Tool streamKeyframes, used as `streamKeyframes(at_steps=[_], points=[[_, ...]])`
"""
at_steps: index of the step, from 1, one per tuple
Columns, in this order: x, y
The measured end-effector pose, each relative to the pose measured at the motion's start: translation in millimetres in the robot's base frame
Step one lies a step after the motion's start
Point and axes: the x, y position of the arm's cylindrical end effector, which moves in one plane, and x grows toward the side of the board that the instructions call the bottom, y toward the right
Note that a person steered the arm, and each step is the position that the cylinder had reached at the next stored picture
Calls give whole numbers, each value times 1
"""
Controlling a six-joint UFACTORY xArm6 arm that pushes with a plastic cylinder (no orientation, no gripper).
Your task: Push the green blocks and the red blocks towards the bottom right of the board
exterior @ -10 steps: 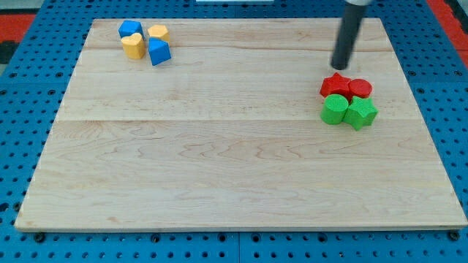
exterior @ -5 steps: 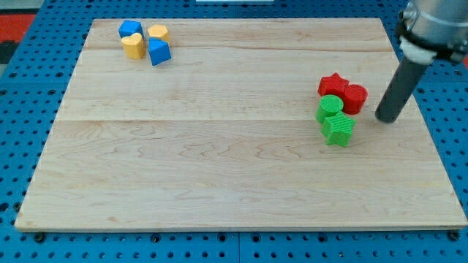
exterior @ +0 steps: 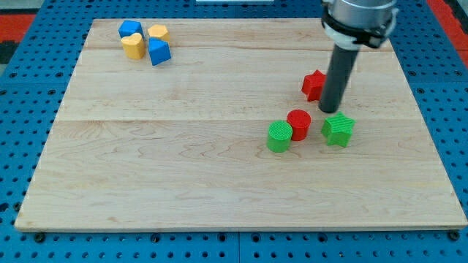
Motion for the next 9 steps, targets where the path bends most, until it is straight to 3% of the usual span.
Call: streamKeyframes(at_steps=[2, 4, 5, 7, 9], points=[[52, 19], [-58, 21], [-58, -32], [-103, -55], [-48, -134]])
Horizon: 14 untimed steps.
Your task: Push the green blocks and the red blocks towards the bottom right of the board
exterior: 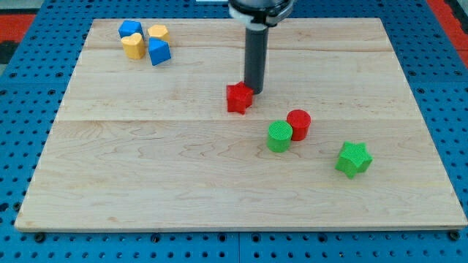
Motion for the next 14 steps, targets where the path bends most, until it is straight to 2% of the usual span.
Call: streamKeyframes(at_steps=[1, 2, 4, 5, 6, 7, 9, 12, 13, 14], points=[[-33, -19], [-24, -59], [17, 27], [-19, 5], [-21, -26], [12, -30], [54, 58], [89, 93], [65, 53], [33, -13]])
